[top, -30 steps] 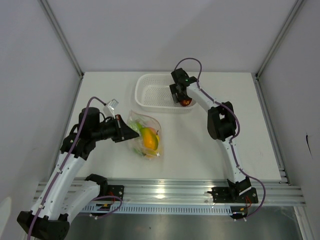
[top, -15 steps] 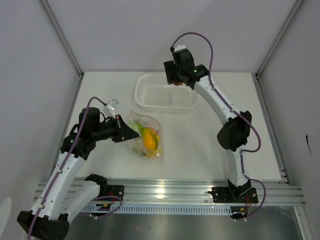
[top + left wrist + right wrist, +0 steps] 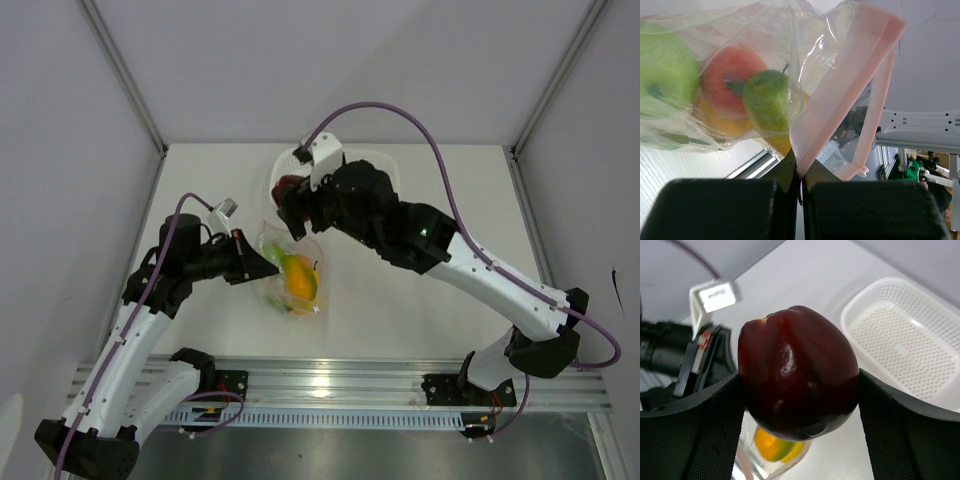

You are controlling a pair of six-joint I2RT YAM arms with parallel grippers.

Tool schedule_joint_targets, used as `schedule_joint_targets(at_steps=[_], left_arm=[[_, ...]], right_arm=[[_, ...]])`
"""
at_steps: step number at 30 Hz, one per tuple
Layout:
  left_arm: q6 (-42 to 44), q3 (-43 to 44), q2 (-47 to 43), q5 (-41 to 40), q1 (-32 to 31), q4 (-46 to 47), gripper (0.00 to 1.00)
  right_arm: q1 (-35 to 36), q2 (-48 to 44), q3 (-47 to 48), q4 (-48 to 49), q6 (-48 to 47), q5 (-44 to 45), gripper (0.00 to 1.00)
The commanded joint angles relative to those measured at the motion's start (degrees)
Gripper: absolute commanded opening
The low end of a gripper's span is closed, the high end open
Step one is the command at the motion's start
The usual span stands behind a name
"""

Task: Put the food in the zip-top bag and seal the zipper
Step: Pick up the fake fruit from the bin, then place the fake fruit in the zipper food storage bag.

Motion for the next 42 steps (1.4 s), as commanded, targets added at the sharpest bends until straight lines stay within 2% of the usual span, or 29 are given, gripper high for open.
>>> schedule_joint_targets(at_steps=[1,6,15,24,27,29,30,32,33,35,37,42], left_arm=[[0.1,0.4,-0.1,1.1,-0.2,1.7,0.0],[-0.4,0.7,0.0,1.4,-0.2,2.6,0.01],[-0.4,1.6,-0.1,1.2,-0.2,1.8,0.01],[-0.8,2.5,-1.7,1.0,-0.2,0.7,0.01],[-1.0,2.3,-2.2,0.9,-0.2,0.2,0.01],[-1.1,2.3,-2.6,0.8,-0.2,0.0,0.01],[-1.2,2.3,-2.7,0.8,-0.2,-0.1,0.01],[-1.3,2.4,-3.0,0.8,-0.2,-0.4,0.01],[-1.3,2.4,-3.1,0.7,-0.2,-0.5,0.01],[-1.5,2.5,-3.2,0.6,-0.2,-0.5,0.01],[-1.5,2.6,-3.1,0.6,-0.2,-0.5,0.01],[-1.7,2.5,-2.7,0.7,-0.2,0.0,0.01]], right_arm=[[3.5,-1.6,-4.2,1.2,2.9,0.9,0.03],[6.7,-3.7,-11.2,3.3,7.2,-3.4,0.04],[7.7,-3.7,-17.3,4.2,11.0,-3.0,0.07],[6.8,1.7,-15.3,3.2,10.1,2.2,0.2],[5.2,3.6,-14.2,4.5,9.9,0.8,0.24],[4.1,4.5,-13.4,5.1,9.9,-0.1,0.31],[3.6,5.5,-13.0,5.1,9.8,-0.5,0.42],[3.1,6.4,-11.6,5.2,9.2,-1.0,0.53],[2.9,6.5,-11.2,5.2,8.9,-1.0,0.68],[2.8,6.6,-10.6,5.5,7.8,-1.6,0.79],[2.9,5.8,-10.2,5.9,7.2,-2.0,0.97],[3.6,1.7,-10.8,7.1,5.4,-3.7,0.99]])
